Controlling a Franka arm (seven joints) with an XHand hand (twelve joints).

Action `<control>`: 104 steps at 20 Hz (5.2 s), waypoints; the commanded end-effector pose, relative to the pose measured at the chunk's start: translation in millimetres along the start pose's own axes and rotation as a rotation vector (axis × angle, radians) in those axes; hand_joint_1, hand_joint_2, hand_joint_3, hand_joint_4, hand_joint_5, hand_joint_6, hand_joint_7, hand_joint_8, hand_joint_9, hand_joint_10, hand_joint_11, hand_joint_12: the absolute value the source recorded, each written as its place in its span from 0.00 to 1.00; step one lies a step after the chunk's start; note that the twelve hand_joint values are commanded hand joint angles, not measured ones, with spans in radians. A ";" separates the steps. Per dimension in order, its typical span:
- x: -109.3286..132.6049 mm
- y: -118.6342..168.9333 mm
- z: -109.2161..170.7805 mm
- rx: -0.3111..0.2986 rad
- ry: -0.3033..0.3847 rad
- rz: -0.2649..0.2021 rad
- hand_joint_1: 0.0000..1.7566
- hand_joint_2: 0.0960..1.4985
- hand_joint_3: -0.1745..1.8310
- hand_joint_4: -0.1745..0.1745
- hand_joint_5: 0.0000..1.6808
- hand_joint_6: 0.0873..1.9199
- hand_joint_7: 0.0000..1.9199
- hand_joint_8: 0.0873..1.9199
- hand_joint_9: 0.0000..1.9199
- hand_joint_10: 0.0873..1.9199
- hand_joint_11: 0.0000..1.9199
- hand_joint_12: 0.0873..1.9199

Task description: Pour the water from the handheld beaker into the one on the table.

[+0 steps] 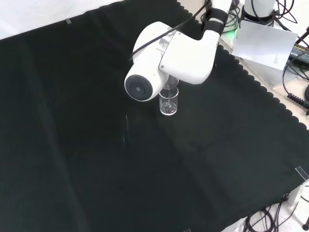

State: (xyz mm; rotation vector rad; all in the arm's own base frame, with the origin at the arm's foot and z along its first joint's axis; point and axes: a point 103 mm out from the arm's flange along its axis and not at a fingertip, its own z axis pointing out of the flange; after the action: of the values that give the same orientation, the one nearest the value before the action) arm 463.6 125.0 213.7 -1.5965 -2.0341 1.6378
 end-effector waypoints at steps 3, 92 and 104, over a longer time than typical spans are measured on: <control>6.3 -2.3 -3.9 0.030 -0.015 -0.001 0.74 0.29 0.60 0.00 0.69 0.52 0.64 0.50 0.81 0.42 0.63 0.43; -12.7 -7.7 10.4 -0.126 0.041 -0.039 0.74 0.29 0.60 0.00 0.68 0.52 0.63 0.51 0.80 0.43 0.62 0.44; -45.1 -7.3 40.0 -0.400 0.197 -0.100 0.74 0.30 0.60 0.00 0.68 0.53 0.63 0.51 0.80 0.43 0.62 0.43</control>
State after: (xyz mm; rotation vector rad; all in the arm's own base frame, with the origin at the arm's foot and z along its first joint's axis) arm 453.8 89.2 222.2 -1.6312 -2.2725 1.2937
